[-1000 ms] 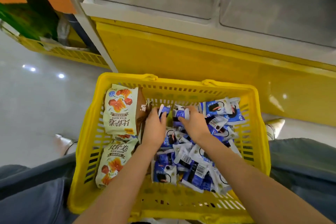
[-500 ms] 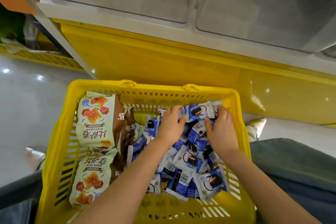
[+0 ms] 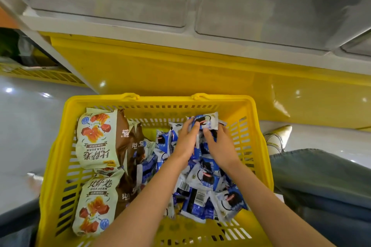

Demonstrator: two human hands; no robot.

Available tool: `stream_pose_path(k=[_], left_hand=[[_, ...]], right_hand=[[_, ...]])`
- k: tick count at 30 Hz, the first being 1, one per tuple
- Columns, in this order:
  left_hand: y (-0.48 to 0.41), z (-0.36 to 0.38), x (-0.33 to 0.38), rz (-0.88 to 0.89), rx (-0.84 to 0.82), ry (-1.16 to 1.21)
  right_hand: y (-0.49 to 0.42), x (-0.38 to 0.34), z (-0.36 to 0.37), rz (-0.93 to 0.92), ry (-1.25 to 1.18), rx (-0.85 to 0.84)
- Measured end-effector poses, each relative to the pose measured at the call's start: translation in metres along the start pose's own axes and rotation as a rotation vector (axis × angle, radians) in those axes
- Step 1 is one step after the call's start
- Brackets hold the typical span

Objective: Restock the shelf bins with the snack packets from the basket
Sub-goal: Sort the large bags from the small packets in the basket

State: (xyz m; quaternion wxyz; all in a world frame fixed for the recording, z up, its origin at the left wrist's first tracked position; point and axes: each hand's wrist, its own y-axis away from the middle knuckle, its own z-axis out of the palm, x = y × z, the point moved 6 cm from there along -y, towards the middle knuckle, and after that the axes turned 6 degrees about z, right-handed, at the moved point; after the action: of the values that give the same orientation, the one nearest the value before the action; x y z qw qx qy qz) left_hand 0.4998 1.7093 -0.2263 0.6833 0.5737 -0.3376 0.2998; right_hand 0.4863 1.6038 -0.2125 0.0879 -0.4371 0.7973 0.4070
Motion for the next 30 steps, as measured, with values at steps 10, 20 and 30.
stream_pose_path(k=[10,20,30], left_hand=[[0.032,-0.070,-0.001,0.141,0.205,0.146],[0.019,-0.106,-0.007,0.163,0.245,-0.541],[0.016,-0.052,0.014,0.516,0.052,-1.044]], right_hand=[[0.038,-0.041,0.067,-0.195,-0.067,-0.104],[0.021,-0.040,0.078,-0.256,0.109,-0.223],[-0.025,0.028,0.010,-0.098,0.301,-0.146]])
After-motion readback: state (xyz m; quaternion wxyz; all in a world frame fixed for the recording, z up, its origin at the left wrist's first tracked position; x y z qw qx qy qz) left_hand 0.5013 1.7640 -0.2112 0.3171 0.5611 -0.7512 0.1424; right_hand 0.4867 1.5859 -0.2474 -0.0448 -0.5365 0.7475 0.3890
